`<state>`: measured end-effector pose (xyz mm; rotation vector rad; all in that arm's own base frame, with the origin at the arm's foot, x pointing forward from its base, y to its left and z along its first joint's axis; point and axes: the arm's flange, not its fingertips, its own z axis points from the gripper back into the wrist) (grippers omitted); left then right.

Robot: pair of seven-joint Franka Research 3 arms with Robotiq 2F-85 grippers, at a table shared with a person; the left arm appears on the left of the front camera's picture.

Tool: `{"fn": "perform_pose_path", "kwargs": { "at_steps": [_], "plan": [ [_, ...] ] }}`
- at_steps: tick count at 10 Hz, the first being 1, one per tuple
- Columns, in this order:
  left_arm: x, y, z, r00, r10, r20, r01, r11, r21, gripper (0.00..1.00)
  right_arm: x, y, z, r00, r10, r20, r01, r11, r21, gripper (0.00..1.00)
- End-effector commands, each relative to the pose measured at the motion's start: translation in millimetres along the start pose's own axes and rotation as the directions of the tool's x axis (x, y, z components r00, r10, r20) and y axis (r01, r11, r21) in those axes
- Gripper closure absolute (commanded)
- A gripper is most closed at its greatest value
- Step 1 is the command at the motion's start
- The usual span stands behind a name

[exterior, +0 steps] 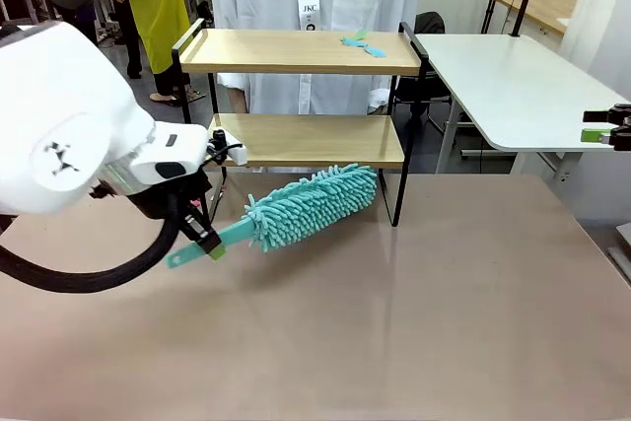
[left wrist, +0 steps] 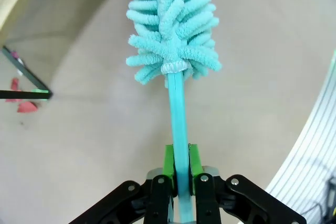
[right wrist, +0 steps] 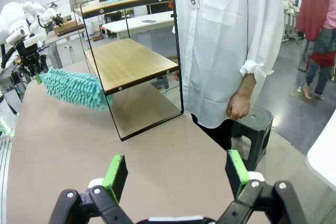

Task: Clean the shelf.
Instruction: Clean the specific section of the Shelf indicated by the human with the Duster.

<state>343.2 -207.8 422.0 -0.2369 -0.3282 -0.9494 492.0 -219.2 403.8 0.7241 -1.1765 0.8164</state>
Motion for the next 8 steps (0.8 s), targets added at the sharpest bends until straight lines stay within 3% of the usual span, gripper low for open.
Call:
{"fn": "perform_pose_path", "kwargs": {
  "at_steps": [1,3,4,5,8],
  "plan": [
    [-37,-2,18,0.991,-0.13,-0.004,0.13,0.991,-0.031,0.87,3,1,0,1.0,0.007,-0.002,-0.007,1.0,0.002,0.0],
    [-35,-12,47,0.95,-0.292,-0.108,0.299,0.953,0.051,0.87,3,1,0,1.0,0.007,-0.002,-0.007,1.0,0.002,0.0],
    [-32,-17,68,0.921,-0.334,-0.201,0.355,0.931,0.079,0.87,3,1,0,1.0,0.007,-0.002,-0.007,1.0,0.002,0.0],
    [-25,-21,97,0.901,-0.316,-0.297,0.356,0.93,0.087,0.87,3,1,0,1.0,0.007,-0.002,-0.007,1.0,0.002,0.0],
    [-17,-28,151,0.775,-0.329,-0.539,0.425,0.903,0.061,0.87,3,1,0,1.0,0.007,-0.002,-0.007,1.0,0.002,0.0]
  ]
}}
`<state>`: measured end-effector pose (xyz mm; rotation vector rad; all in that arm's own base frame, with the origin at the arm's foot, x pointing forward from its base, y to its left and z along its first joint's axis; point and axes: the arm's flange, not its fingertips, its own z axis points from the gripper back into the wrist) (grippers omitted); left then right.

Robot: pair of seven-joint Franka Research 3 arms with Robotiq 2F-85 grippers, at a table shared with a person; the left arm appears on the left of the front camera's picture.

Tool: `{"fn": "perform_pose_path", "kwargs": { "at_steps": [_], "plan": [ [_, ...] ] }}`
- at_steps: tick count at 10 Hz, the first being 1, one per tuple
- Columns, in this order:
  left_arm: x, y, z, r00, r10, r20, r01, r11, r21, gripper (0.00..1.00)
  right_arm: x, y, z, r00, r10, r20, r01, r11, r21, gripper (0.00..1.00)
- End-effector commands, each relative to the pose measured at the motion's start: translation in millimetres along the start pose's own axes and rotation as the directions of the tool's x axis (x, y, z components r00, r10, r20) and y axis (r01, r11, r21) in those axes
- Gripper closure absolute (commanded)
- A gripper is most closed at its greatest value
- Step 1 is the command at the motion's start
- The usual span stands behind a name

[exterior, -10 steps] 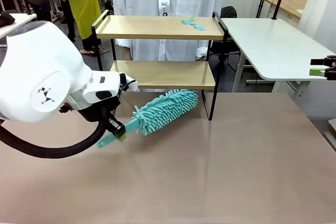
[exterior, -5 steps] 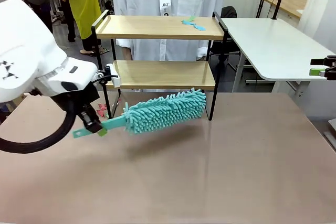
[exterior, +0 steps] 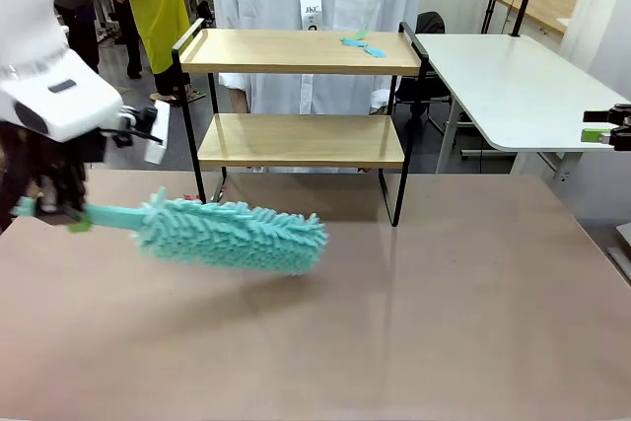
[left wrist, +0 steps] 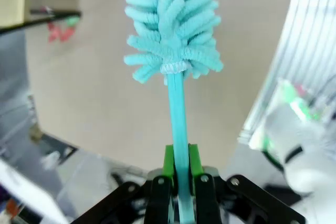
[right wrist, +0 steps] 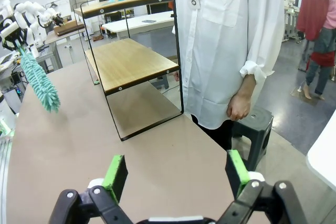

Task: Clean the shelf.
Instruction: Clean the specific section of the Shelf indicated by the human with the Duster.

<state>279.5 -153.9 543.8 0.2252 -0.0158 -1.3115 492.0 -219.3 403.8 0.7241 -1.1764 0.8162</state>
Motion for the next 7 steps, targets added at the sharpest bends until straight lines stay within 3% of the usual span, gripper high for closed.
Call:
{"fn": "perform_pose_path", "kwargs": {
  "at_steps": [1,3,7],
  "plan": [
    [-5,9,27,0.981,-0.019,-0.194,0.011,0.999,-0.041,0.87,3,1,0,1.0,0.007,-0.002,-0.007,1.0,0.002,0.0],
    [-12,10,41,0.972,-0.007,-0.235,-0.008,0.998,-0.063,0.87,3,1,0,1.0,0.007,-0.002,-0.007,1.0,0.002,0.0],
    [-17,5,36,0.978,-0.002,-0.207,-0.01,0.998,-0.057,0.87,3,1,0,1.0,0.007,-0.002,-0.007,1.0,0.002,0.0]
  ]
}}
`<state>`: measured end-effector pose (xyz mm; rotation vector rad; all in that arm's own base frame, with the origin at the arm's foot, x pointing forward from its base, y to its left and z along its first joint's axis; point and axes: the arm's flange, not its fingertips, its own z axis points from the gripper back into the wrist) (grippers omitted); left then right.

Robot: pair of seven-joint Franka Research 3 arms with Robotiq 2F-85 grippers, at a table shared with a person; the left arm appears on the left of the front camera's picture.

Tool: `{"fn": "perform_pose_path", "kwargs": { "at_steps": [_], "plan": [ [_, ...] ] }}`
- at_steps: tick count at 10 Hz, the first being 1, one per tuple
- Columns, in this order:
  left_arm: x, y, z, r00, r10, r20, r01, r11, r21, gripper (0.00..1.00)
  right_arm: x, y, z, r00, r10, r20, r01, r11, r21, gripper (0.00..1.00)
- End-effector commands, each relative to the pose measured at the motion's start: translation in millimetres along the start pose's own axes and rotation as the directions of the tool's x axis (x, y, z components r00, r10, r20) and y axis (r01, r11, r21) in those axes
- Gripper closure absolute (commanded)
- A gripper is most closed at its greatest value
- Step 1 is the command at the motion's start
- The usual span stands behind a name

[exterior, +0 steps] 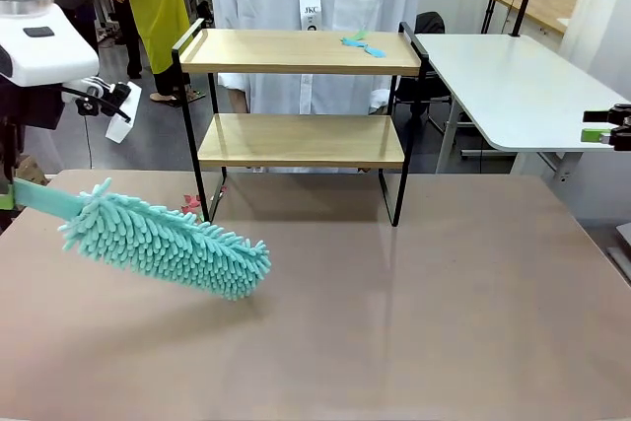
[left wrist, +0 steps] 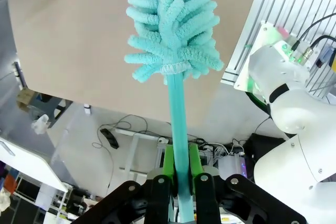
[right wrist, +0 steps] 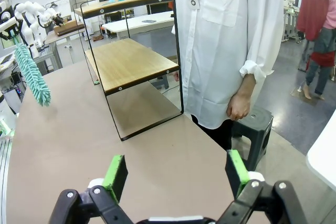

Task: Clean the shelf.
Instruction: Clean the specific section of the Shelf indicated by the human with the Duster.

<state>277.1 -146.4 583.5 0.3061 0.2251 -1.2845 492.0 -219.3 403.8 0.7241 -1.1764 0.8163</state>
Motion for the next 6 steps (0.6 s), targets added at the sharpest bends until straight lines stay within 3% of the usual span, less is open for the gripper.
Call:
{"fn": "perform_pose_path", "kwargs": {
  "at_steps": [1,6],
  "plan": [
    [-3.7,-1.5,-2.9,1.0,0.011,0.016,-0.012,1.0,0.017,0.87,3.3,0.9,-0.3,1.0,0.007,-0.002,-0.007,1.0,0.002,0.0],
    [-3.7,-1.5,-2.9,1.0,0.011,0.016,-0.012,1.0,0.017,0.87,3.3,0.9,-0.3,1.0,0.007,-0.002,-0.007,1.0,0.002,0.0]
  ]
}}
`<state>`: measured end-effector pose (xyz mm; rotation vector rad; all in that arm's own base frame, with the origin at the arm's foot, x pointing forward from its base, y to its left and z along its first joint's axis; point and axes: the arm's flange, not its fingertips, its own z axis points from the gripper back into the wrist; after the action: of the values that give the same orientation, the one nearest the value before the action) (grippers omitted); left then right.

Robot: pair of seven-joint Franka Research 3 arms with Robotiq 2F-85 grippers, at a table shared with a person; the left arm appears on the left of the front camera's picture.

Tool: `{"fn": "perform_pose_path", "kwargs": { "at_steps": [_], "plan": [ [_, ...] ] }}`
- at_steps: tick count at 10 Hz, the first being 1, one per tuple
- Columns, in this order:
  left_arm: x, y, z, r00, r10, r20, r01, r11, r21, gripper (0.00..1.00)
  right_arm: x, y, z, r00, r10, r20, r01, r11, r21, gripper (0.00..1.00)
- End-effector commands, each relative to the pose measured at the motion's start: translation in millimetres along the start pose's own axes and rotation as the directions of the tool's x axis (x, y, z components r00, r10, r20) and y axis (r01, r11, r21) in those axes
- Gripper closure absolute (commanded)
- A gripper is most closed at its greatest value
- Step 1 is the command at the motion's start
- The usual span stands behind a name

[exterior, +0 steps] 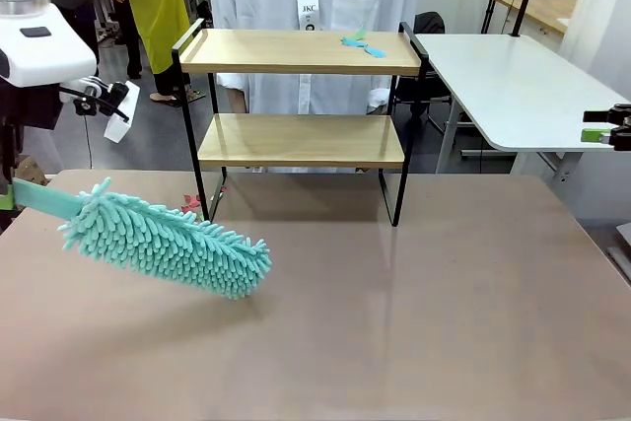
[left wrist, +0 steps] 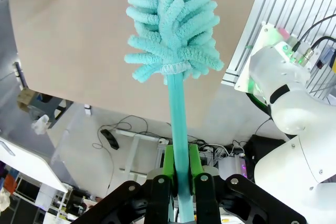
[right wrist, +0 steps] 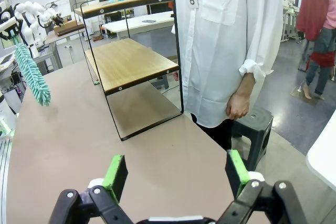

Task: Clean the shelf.
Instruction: Clean the specific section of the Shelf indicated by the human with the Duster.

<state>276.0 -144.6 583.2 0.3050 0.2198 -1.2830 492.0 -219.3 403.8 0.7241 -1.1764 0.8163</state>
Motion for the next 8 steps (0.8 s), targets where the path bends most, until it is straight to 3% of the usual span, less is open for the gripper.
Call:
{"fn": "perform_pose_path", "kwargs": {
  "at_steps": [1,8],
  "plan": [
    [-1.9,-0.9,-1.9,1.0,0.009,0.012,-0.009,1.0,0.015,0.87,3.3,0.9,-0.3,1.0,0.007,-0.002,-0.007,1.0,0.002,0.0],
    [-1.9,-0.9,-1.9,1.0,0.009,0.012,-0.009,1.0,0.015,0.87,3.3,0.9,-0.3,1.0,0.007,-0.002,-0.007,1.0,0.002,0.0]
  ]
}}
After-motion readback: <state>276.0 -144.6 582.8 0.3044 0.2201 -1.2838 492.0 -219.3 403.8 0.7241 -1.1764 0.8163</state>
